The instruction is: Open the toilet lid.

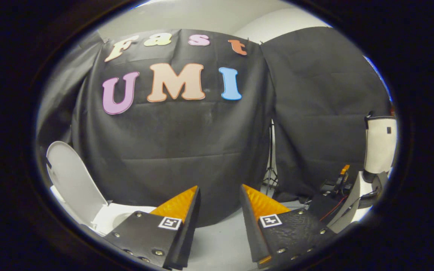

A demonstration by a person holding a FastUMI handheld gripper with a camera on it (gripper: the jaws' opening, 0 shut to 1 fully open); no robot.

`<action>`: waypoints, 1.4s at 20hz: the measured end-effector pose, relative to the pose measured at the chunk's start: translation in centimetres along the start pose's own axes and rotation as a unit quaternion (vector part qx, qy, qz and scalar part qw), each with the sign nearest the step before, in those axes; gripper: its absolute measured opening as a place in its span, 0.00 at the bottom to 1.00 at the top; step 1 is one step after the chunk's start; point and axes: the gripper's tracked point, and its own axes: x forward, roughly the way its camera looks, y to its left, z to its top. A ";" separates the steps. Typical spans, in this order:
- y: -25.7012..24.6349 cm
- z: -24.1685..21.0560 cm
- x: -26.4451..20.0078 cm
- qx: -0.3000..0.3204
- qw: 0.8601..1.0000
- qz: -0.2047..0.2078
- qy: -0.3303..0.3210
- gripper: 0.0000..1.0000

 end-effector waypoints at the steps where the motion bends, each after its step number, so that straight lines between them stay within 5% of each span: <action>1: -0.3 0.0 -0.3 0.000 1.000 0.001 0.002 0.61; 28: -2.3 0.3 -5.5 0.027 0.999 -0.043 -0.006 0.61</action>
